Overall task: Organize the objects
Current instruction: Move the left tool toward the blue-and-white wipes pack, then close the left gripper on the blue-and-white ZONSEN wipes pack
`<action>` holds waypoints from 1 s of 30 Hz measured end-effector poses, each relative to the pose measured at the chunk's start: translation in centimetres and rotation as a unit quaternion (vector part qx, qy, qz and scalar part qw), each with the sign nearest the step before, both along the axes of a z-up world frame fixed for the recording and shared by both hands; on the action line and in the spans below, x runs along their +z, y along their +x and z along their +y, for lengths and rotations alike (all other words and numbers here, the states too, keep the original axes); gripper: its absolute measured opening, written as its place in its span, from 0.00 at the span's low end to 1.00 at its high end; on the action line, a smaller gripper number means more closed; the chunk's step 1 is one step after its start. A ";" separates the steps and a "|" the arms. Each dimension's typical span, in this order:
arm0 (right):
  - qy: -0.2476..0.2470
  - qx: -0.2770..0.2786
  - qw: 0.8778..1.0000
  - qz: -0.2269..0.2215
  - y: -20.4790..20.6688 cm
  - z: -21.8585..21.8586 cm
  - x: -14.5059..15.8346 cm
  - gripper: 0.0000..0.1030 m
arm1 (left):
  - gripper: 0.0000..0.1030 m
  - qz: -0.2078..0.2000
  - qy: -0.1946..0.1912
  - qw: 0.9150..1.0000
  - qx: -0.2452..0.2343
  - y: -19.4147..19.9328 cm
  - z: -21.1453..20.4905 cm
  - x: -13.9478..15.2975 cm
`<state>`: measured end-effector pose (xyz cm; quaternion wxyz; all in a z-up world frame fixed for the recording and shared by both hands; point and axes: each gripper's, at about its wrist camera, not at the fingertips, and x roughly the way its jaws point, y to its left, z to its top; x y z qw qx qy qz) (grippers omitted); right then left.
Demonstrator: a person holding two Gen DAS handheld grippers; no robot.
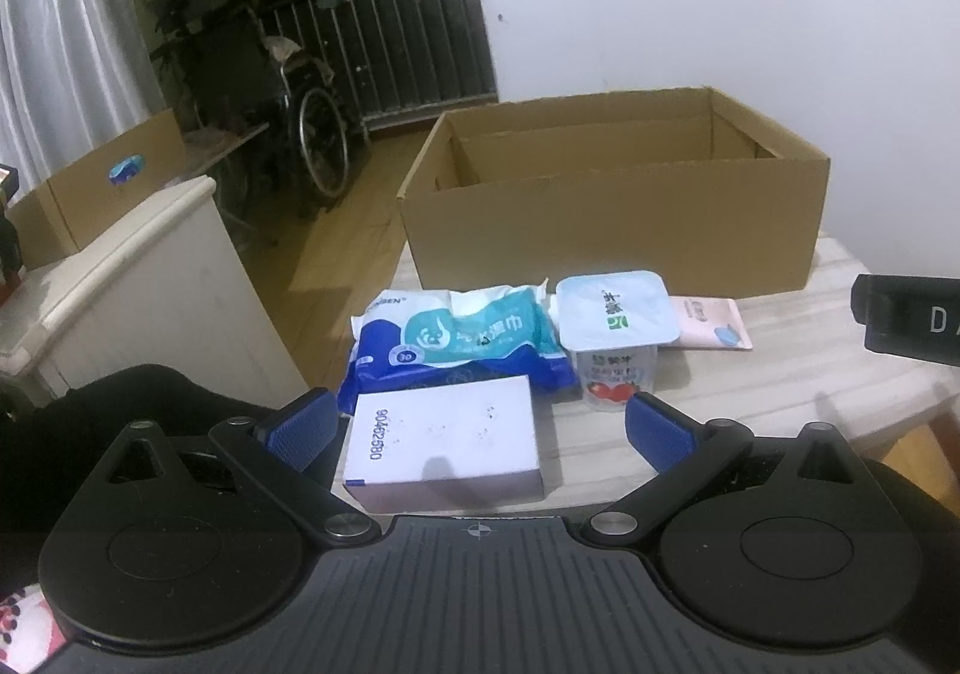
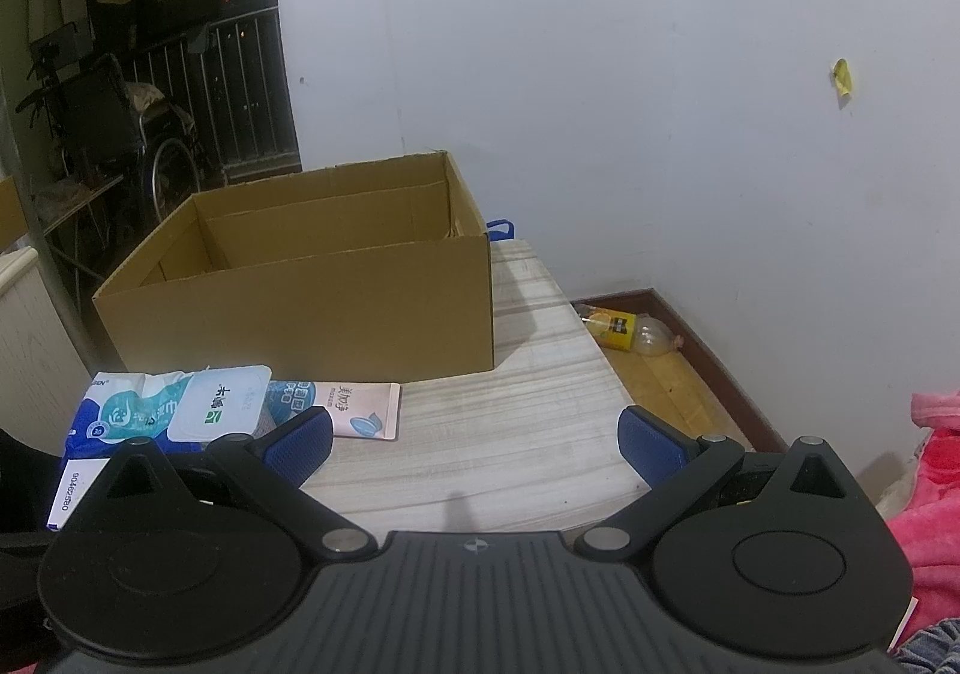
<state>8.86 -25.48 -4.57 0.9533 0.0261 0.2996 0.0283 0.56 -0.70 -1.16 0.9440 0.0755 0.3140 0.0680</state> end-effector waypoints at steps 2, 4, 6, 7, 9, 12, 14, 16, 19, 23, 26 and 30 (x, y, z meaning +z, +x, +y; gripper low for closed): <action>0.000 0.000 1.000 0.000 0.0 0.0 0.0 1.00 | 1.00 0.003 -0.003 1.000 0.003 0.1 0.1 -0.1; 0.000 0.000 1.000 0.000 0.0 0.0 0.0 1.00 | 1.00 0.006 -0.006 1.000 0.004 0.2 0.2 -0.1; 0.000 0.000 1.000 0.000 0.0 0.0 0.0 1.00 | 1.00 0.008 -0.009 1.000 0.007 0.2 0.3 -0.1; 0.000 0.000 1.000 0.000 0.0 0.0 0.0 1.00 | 1.00 0.010 -0.010 1.000 0.008 0.2 0.3 -0.2; 0.001 0.000 1.000 0.001 0.0 0.0 0.0 1.00 | 1.00 0.015 -0.012 1.000 0.010 0.4 0.4 -0.2; 0.008 0.004 1.000 0.007 0.0 -0.2 0.0 1.00 | 1.00 0.030 -0.029 0.999 -0.003 0.8 0.6 -0.2; 0.013 0.010 1.000 0.011 0.2 -0.2 0.1 1.00 | 0.99 0.035 -0.043 0.998 -0.007 0.9 0.9 -0.2; 0.024 0.018 0.999 0.018 0.4 -0.3 0.2 1.00 | 0.97 0.037 -0.055 0.998 -0.011 0.8 1.2 0.1; 0.054 0.037 0.997 0.044 1.0 -0.8 0.2 1.00 | 0.97 0.024 -0.066 0.997 -0.015 0.7 1.7 0.8; 0.078 0.061 0.992 0.077 2.3 -0.7 -0.2 0.99 | 0.94 0.016 -0.080 0.996 -0.034 1.3 2.4 1.0; 0.091 0.081 0.988 0.099 3.6 -0.4 -0.7 0.97 | 0.92 0.020 -0.065 0.996 -0.055 2.2 3.0 0.6; 0.111 0.095 0.981 0.125 5.3 -0.1 -1.1 0.96 | 0.81 0.021 -0.057 0.997 -0.051 3.2 4.7 0.2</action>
